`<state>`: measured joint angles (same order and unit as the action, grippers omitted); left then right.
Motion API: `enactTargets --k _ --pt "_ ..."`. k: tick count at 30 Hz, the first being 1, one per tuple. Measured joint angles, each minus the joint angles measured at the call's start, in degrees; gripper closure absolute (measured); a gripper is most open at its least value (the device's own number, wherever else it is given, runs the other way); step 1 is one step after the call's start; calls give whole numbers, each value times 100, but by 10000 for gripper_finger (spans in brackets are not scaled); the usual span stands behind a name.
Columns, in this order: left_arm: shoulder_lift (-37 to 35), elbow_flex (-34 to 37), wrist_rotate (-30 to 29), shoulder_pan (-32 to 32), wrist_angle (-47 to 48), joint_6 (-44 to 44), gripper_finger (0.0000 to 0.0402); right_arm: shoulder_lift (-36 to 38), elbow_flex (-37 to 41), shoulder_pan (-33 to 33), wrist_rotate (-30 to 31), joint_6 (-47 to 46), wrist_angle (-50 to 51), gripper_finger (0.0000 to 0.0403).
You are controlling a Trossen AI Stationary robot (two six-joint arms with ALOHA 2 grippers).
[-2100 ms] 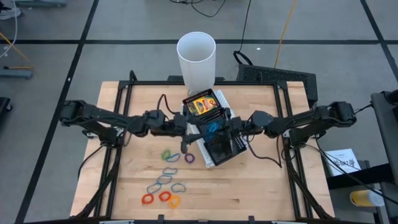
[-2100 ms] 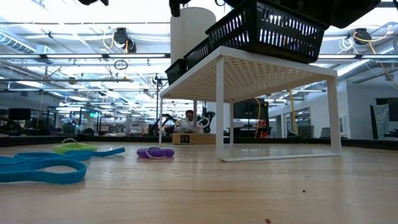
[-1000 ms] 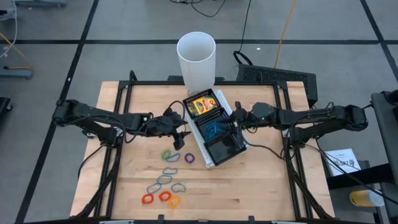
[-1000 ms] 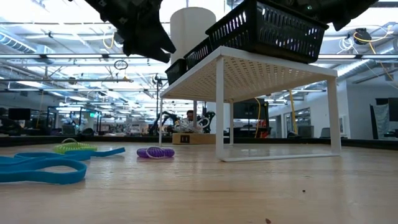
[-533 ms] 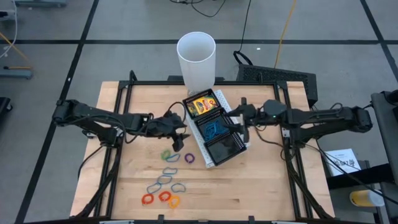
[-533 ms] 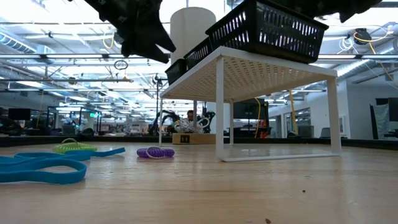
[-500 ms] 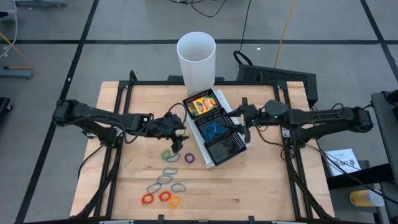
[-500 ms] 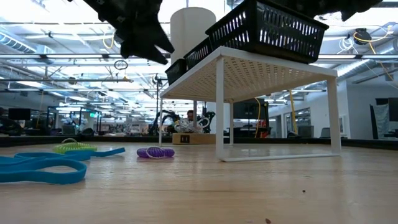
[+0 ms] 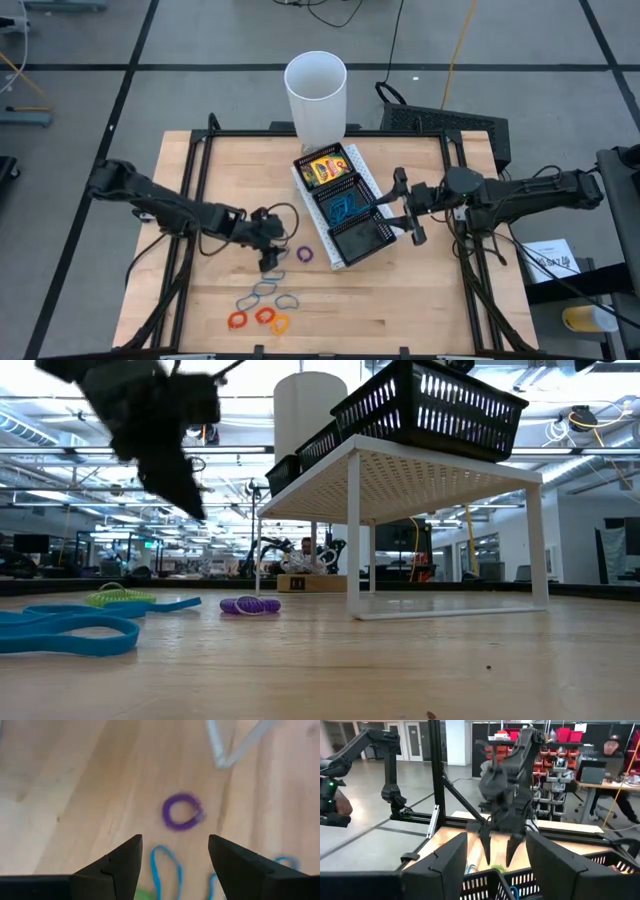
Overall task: Pick & Place Office Desk Supplies
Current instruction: Put the blue rubber band into the middle black bin on the shelf
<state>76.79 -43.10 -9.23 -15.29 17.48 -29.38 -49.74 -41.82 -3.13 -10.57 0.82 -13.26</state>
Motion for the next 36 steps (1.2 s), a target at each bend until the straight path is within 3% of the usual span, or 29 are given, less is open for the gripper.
enactTargets --k 5,14,20,36 --pt "345 374 -7 -189 -457 -115 165 7 0 1 41 4 120 217" --pt "1091 388 -144 -194 -670 -21 165 219 9 2 1155 -9 799 230" --pt "1390 384 -309 -148 -915 59 165 404 35 2 1212 -49 1148 236" --pt "1572 379 95 -52 -1147 -78 166 1164 1329 2 1657 -610 295 239"
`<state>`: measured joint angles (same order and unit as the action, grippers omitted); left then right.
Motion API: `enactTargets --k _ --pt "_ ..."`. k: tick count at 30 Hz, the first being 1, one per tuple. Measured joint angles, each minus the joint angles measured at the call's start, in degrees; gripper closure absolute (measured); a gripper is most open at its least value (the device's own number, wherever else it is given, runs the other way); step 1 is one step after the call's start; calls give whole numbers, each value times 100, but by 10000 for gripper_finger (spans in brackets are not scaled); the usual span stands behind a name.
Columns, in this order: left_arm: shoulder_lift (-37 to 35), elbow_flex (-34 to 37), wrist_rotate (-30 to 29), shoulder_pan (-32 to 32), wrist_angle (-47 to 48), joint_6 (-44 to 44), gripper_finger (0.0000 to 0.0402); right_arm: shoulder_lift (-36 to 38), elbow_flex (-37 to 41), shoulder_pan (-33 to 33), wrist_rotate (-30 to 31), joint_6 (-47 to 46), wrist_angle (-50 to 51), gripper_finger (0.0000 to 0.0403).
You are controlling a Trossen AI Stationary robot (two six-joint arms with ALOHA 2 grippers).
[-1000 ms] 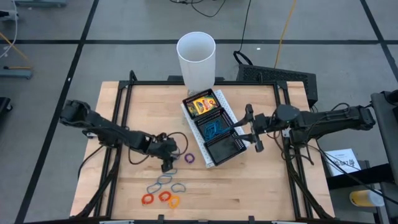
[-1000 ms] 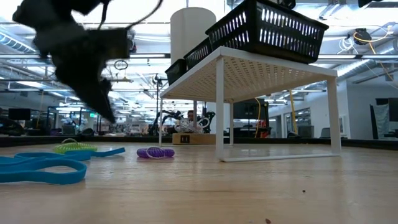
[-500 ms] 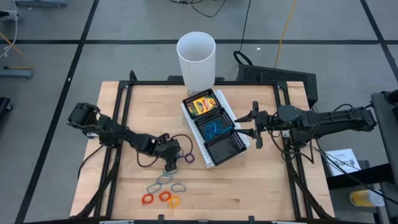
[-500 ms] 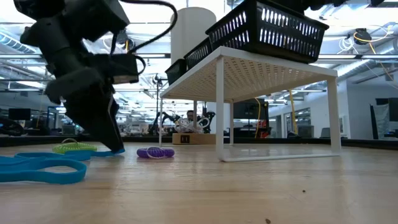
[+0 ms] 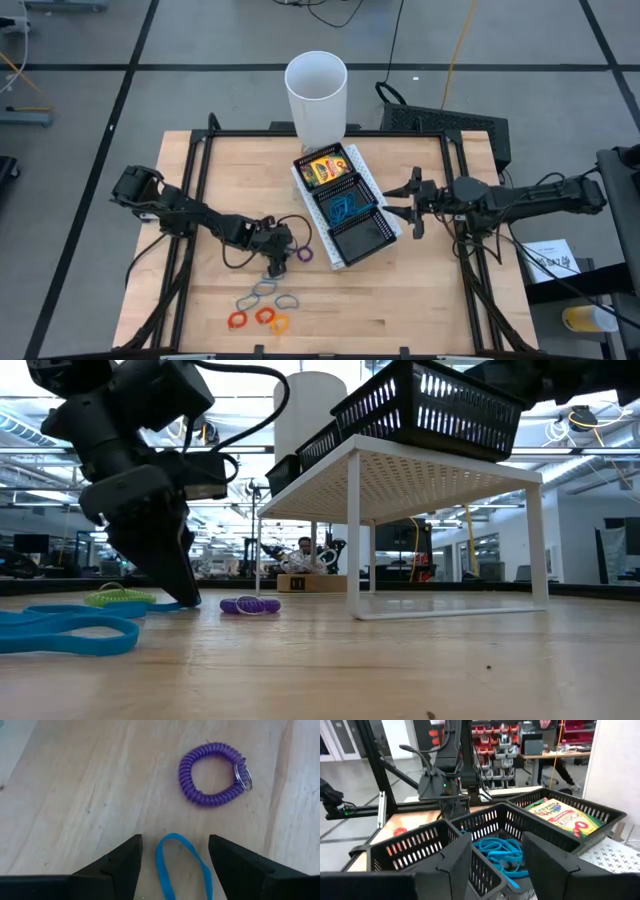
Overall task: Pick & Place Office Desk Supplies
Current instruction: Put the blue rubber band into the middle black bin on the shelf
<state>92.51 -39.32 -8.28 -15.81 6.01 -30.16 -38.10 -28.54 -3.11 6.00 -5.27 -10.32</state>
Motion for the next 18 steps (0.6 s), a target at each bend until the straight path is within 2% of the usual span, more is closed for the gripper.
enactTargets --k 4,18 --pt "0 -2 8 4 33 -143 187 87 208 0 0 32 -305 239" --pt "9 -1 23 4 185 -203 357 137 462 0 0 -4 -730 239"
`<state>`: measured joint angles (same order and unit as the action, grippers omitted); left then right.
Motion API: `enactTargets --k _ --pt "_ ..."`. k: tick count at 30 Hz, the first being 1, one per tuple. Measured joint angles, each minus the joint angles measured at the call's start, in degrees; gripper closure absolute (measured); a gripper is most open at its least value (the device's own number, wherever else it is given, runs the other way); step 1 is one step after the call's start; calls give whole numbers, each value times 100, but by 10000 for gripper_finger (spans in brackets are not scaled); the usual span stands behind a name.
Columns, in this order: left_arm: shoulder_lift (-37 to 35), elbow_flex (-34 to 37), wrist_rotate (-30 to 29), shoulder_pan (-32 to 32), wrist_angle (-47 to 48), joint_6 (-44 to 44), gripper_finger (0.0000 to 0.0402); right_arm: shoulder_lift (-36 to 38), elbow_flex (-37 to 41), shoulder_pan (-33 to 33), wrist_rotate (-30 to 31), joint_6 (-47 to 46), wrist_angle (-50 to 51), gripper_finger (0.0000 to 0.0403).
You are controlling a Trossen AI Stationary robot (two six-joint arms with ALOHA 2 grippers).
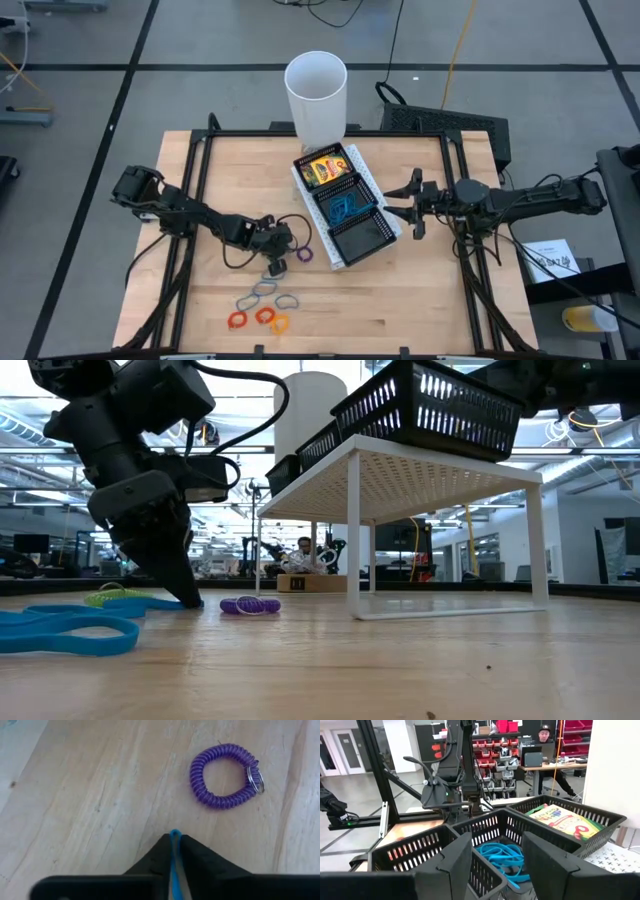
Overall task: Pick & Place Office Desk Supplies
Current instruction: Put the blue rubber band into the middle black bin on the shelf
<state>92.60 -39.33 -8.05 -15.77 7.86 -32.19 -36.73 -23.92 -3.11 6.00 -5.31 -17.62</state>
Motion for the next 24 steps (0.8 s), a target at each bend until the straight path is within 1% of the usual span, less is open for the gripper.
enactTargets --k 2,4,8,12,19,22,24 --pt "2 -1 7 -2 -10 13 381 -2 0 0 -2 -1 -27 239" --pt "2 -19 -16 -3 0 16 394 -2 0 0 0 -1 -77 239" --pt "-104 -134 -30 -2 64 193 390 -1 0 0 0 -2 -108 239" --pt "-469 -269 -112 0 3 546 397 0 0 0 -2 -97 -128 239" --pt "-1399 -452 -809 -24 264 1040 397 17 -2 0 -2 -154 -147 239" --pt "-1823 -462 -1117 -65 263 1447 398 35 -2 0 -2 -156 -200 239" --pt "-2089 -470 -1282 -76 52 1802 399 50 -2 0 -2 -155 -204 239"
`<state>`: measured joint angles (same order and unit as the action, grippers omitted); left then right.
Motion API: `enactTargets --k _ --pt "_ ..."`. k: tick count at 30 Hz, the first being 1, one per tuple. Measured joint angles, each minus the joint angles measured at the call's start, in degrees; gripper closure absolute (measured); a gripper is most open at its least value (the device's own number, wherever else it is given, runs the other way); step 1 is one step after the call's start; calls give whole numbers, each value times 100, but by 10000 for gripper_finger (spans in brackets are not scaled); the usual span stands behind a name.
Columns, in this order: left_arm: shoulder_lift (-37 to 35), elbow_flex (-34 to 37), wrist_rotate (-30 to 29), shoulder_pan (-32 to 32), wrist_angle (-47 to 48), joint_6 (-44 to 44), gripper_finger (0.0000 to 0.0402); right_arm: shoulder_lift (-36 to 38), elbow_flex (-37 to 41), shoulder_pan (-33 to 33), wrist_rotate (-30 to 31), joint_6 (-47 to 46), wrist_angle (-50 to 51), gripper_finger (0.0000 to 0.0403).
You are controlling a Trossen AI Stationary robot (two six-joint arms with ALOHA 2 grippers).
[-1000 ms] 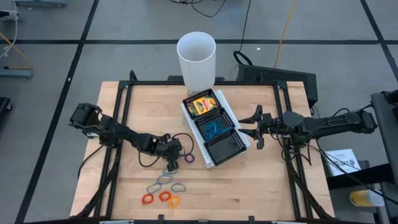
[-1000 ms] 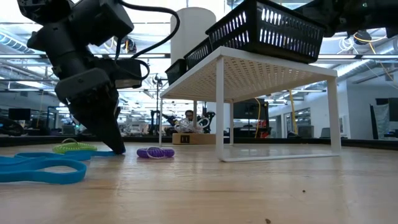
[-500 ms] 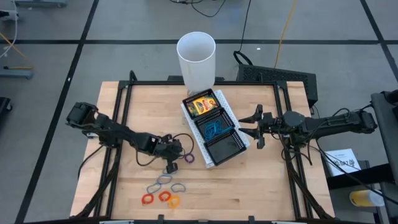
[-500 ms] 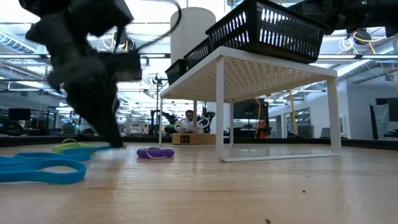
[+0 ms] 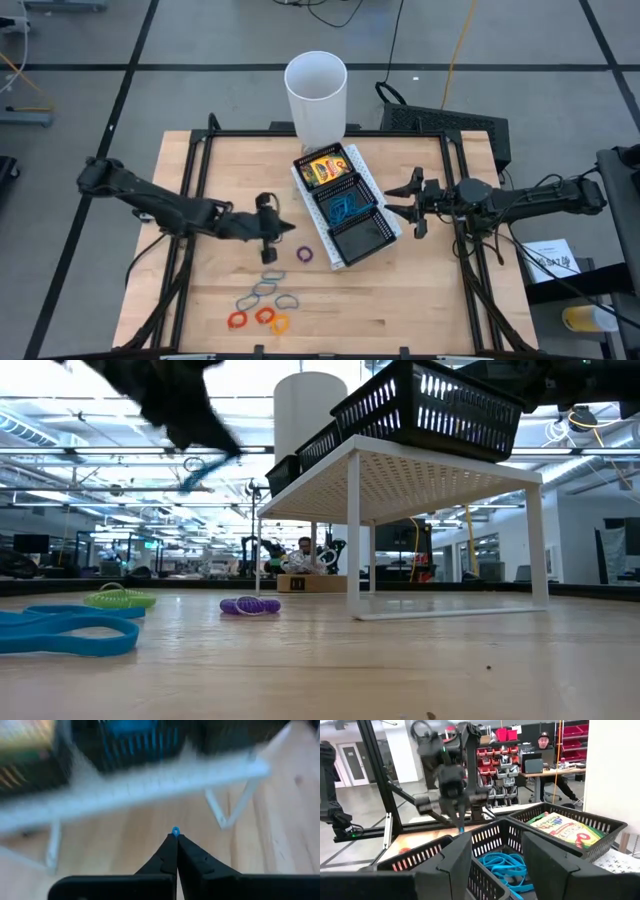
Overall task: Pick & Place Office Desk Supplies
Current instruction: Put the blue rubber band into the middle black bin on the shelf
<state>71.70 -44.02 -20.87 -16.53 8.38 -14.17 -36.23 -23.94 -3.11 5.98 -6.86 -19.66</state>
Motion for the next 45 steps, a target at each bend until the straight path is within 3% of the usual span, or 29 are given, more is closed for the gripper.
enactTargets --k 5,11,16,21,34,45 --pt "-419 -1 -359 30 -1001 1152 398 -39 0 0 -5 -1 -261 238" --pt "-432 1 -63 167 -2855 2367 398 -374 -7 0 -92 15 -1163 238" --pt "-164 5 333 411 -3818 2647 396 -1114 -9 0 -612 454 -2422 238" --pt "286 -166 945 670 -4393 2585 398 -1923 -97 2 -607 471 -3048 238" --pt "1417 -1314 1636 1027 -4384 2938 395 -3460 -1161 2 -621 607 -3047 238" --pt "1698 -1349 1507 1330 -3854 2582 397 -3451 -1211 0 -607 778 -2696 238"
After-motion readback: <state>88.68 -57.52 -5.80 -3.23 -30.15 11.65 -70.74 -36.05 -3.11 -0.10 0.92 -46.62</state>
